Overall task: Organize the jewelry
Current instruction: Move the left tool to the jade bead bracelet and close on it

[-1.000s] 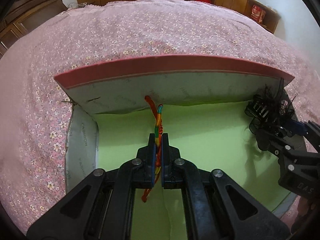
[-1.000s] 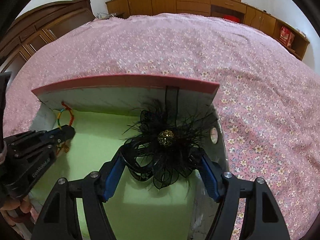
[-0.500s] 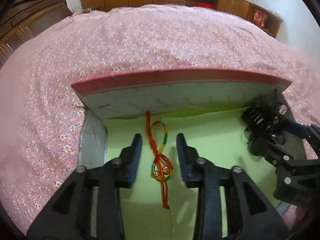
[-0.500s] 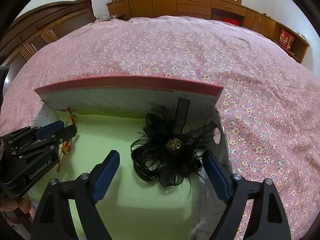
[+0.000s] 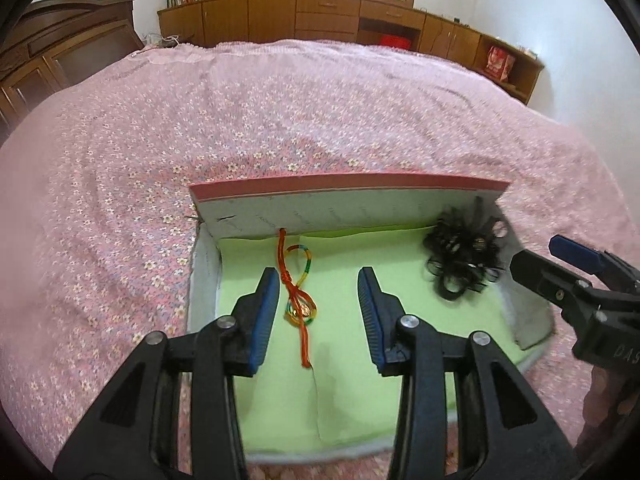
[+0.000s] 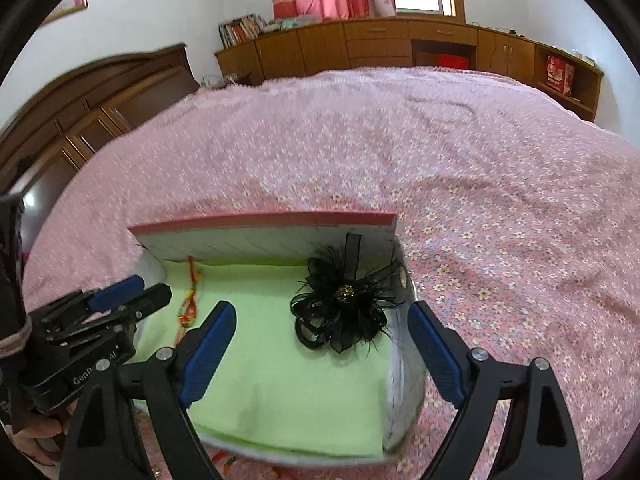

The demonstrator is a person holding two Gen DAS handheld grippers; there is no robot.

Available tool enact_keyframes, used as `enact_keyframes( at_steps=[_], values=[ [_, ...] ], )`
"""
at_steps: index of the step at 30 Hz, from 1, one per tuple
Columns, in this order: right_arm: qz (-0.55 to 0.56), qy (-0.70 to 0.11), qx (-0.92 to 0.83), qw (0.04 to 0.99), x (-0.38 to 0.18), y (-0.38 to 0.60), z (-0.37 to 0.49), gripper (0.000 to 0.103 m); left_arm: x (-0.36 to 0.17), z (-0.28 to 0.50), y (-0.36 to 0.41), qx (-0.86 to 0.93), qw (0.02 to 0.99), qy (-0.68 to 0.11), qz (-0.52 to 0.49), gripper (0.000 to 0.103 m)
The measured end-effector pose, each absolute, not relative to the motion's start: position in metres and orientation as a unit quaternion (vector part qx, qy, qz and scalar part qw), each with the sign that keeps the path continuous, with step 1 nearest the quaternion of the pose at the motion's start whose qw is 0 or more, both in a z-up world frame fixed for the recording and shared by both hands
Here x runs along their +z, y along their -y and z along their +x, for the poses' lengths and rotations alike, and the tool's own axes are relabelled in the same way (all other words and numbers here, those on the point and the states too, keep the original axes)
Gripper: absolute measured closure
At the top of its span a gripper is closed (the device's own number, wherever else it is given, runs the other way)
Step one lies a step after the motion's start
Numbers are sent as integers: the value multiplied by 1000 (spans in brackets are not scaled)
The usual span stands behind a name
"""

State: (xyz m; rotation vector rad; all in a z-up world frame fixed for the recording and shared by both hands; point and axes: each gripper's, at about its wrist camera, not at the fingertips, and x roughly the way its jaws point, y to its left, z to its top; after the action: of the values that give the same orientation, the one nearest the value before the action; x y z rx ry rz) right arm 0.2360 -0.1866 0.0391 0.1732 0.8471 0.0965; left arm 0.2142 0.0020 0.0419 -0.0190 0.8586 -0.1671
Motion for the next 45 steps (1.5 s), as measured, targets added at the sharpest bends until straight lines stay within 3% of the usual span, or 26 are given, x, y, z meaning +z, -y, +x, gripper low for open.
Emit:
enact_keyframes(
  at_steps=[19,36,45],
  values=[
    [105,-360,70,924,72,195,144,12,69,138,-29,-72,919,-385,-37,68],
    [93,-413,38,905,34,200,93,13,37,110,-41,-68,899,-429,-52,66],
    [77,-455,41,886,7,198,75,19,6,116,-42,-65,883,-462,-48,66]
  ],
)
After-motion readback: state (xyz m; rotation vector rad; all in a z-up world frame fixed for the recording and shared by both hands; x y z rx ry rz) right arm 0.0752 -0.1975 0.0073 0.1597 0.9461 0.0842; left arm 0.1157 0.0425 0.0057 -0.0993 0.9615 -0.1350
